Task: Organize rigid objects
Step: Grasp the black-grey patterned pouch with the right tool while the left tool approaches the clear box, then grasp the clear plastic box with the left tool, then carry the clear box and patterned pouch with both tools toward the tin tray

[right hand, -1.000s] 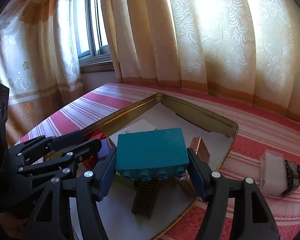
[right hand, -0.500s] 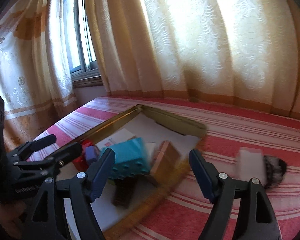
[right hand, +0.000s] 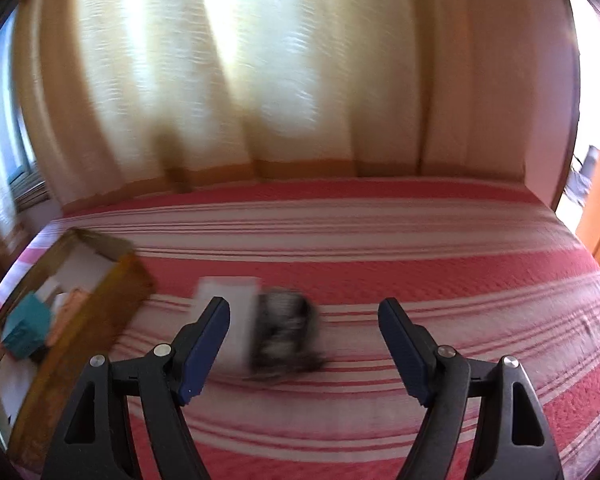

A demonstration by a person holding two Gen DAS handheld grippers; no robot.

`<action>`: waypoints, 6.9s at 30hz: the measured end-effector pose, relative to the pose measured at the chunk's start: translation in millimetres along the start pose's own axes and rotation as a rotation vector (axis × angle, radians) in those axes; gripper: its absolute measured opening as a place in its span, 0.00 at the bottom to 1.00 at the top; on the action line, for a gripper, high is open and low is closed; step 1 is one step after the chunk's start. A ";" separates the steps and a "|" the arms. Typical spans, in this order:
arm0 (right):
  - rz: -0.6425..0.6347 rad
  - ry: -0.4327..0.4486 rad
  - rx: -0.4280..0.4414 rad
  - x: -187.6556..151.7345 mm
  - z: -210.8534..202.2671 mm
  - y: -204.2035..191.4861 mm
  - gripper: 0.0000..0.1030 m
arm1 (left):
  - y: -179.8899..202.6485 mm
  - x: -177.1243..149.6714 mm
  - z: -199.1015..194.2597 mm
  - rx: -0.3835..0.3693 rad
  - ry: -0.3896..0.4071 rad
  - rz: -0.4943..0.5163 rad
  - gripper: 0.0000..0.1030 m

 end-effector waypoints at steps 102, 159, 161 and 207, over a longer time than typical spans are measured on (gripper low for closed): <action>-0.048 0.226 0.051 -2.3 -62.5 7.4 0.46 | 53.1 -8.6 55.8 -0.040 -0.037 0.094 0.53; -0.097 0.376 0.023 -19.6 -111.0 -15.2 0.46 | 22.8 -19.7 5.2 -0.068 0.042 0.041 0.53; -0.099 0.377 0.027 -20.5 -111.9 -16.5 0.46 | 20.7 -20.1 3.4 -0.067 0.046 0.039 0.53; -0.150 0.376 0.145 -38.9 -120.1 -75.4 0.46 | -13.3 -22.9 -25.3 -0.023 0.115 0.016 0.53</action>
Point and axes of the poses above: each gripper's, at about its wrist camera, not at the fingertips, and z roughly the way its jaws point, y to its right, x to its top, the point moved 6 cm from there along z, roughly the way its jaws point
